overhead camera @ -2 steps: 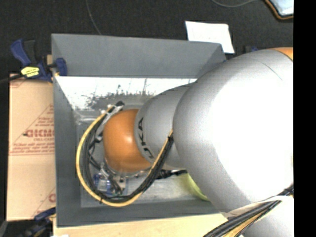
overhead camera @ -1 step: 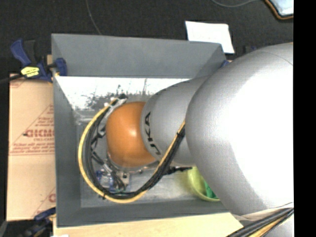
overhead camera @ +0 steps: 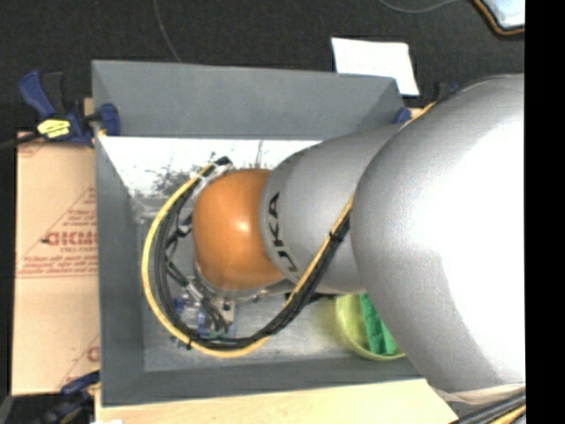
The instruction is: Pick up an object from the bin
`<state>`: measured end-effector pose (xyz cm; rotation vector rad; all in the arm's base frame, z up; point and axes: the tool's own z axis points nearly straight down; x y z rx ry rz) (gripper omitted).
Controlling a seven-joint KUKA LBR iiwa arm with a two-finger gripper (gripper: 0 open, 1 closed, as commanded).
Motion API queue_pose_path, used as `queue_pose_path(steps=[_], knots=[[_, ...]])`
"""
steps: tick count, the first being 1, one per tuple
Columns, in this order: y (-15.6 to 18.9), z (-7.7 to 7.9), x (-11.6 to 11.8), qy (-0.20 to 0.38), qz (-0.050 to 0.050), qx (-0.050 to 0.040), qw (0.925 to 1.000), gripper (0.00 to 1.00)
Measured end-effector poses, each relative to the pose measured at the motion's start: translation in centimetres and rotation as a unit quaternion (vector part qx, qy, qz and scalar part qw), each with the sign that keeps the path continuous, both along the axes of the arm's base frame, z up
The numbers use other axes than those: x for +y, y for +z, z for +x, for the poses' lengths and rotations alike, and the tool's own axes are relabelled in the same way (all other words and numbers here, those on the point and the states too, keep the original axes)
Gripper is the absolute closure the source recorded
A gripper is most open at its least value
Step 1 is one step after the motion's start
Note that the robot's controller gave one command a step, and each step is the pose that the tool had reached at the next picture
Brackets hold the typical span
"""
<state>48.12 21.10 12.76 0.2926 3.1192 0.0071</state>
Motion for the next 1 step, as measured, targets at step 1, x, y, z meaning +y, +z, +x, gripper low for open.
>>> queue_pose_path(steps=[1], knots=[[2.89, 0.01, -0.07, 0.000, 0.000, 0.0006, 1.0000, 1.00]])
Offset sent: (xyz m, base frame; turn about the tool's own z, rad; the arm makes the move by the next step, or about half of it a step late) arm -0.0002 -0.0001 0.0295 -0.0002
